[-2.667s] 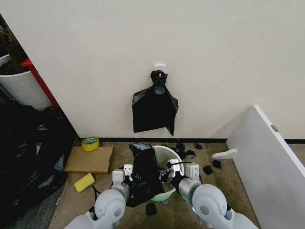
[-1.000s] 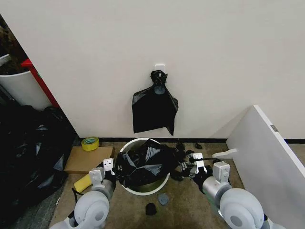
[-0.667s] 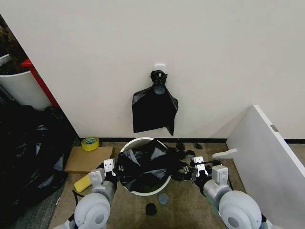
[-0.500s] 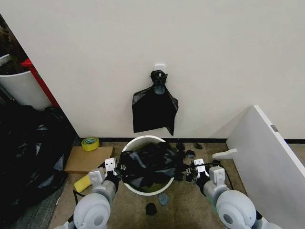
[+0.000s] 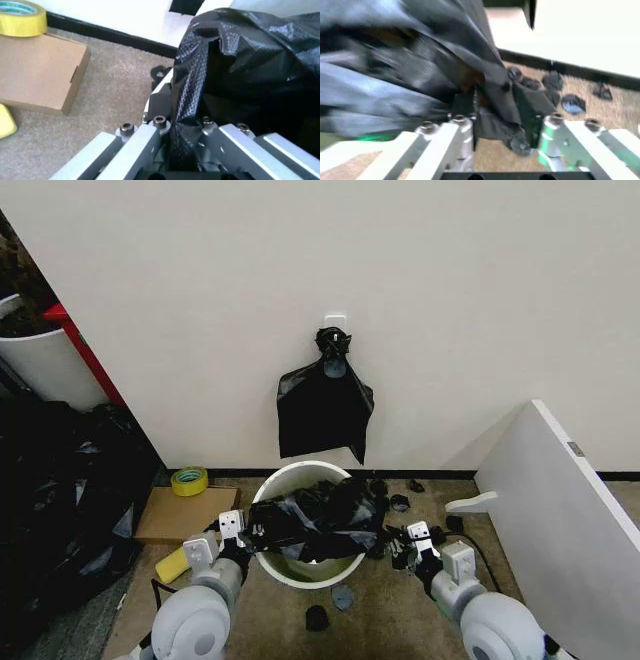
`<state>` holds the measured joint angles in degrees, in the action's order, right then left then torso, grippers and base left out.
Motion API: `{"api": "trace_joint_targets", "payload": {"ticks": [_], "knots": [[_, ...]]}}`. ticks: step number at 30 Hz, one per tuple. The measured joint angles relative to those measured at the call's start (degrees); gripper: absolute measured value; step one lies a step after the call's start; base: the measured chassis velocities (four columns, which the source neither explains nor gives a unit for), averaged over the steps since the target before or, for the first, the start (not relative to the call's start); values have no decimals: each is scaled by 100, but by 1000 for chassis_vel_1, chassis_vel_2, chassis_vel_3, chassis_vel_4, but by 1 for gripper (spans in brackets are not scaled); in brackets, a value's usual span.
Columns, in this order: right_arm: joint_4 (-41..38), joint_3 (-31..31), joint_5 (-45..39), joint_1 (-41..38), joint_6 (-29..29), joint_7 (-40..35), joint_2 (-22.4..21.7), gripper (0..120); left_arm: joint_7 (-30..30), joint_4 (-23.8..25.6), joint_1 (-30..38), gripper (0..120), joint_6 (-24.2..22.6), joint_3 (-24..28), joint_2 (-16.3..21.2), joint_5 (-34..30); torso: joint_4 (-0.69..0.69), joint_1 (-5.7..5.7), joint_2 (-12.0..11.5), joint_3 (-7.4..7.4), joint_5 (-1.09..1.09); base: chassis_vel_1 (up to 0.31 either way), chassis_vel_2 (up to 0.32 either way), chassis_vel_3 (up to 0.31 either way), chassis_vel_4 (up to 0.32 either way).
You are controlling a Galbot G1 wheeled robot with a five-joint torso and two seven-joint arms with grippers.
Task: Place the garbage bag over the trash bin.
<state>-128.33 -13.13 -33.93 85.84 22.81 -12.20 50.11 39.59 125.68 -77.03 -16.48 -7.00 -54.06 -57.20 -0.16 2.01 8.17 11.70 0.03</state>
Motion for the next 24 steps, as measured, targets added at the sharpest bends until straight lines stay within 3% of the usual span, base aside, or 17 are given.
{"api": "trace_joint_targets", "payload": {"ticks": [7, 10, 14, 20, 24], "knots": [[-566, -336, 119, 359, -215, 314, -254, 51, 72, -48, 16, 1, -44, -37, -3, 1, 3, 0, 0, 0, 0, 0, 0, 0, 0], [-901, -870, 136, 763, -385, 771, -395, 66, 107, -68, 76, 1, -128, -18, 68, -51, 0, 0, 0, 0, 0, 0, 0, 0, 0], [-1109, -1044, 282, 1074, -615, 1257, -535, 78, 104, -39, 81, 1, -194, 2, 121, -64, 0, 0, 0, 0, 0, 0, 0, 0, 0], [-1189, -649, 564, 943, -623, 1779, -659, 98, 40, 99, 58, 1, -287, 59, 109, -65, 1, 0, 0, 0, 0, 0, 0, 0, 0], [-965, -347, 732, 661, -531, 1926, -678, 100, -15, 179, 52, 1, -343, 122, 112, -63, 1, 0, 0, 0, 1, 0, 0, 0, 0]]}}
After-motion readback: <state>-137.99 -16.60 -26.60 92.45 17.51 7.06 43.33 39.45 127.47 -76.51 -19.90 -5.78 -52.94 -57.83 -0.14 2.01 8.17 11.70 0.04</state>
